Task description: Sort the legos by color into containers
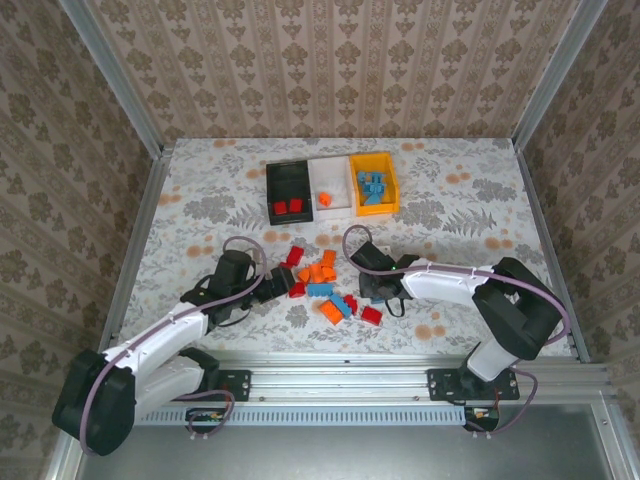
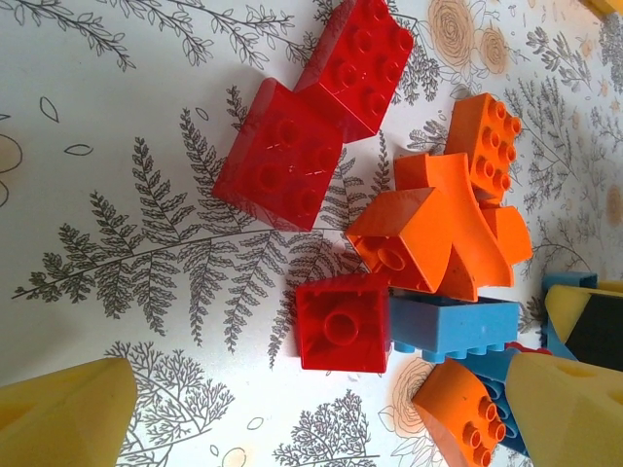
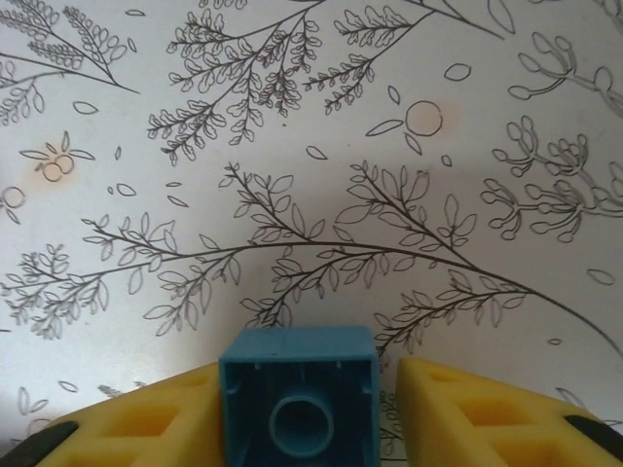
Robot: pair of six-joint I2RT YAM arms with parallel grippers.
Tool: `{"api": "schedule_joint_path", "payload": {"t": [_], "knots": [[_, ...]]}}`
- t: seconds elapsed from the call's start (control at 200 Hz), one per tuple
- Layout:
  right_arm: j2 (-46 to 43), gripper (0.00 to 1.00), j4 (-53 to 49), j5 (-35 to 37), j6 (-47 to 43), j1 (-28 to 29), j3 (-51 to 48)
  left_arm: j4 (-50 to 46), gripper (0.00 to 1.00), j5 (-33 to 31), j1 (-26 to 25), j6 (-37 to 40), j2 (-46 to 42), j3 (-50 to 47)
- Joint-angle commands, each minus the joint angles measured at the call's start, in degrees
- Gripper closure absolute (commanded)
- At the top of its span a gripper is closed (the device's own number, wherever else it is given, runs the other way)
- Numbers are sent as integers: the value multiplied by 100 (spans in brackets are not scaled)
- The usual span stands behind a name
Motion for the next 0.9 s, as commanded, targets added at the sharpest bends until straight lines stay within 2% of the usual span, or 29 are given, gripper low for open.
{"api": "schedule_joint_path", "payload": {"t": [0.0, 0.155, 0.35, 0.56, 0.595, 0.76, 0.895], "knots": [[40, 62, -239, 390, -105, 38, 5, 106, 0, 17, 9, 154, 41, 140], [-139, 69, -276, 851, -436, -22, 351, 70, 0, 17, 9, 186, 168, 278], [63, 69, -191, 1116, -1305, -782, 1593, -210, 0, -40, 72, 354, 253, 593], [1598, 68, -160, 951, -2158, -1604, 3496, -334, 0, 137, 422, 395, 140, 646], [1889, 68, -199, 887, -2232, -1706, 3817, -356, 0, 176, 626, 413, 124, 639], [3139, 68, -696, 769, -2531, -1983, 5435, -500, 0, 278, 816, 524, 103, 660], [3642, 67, -899, 623, -2743, -2106, 6286, -523, 0, 341, 901, 580, 127, 681]]}}
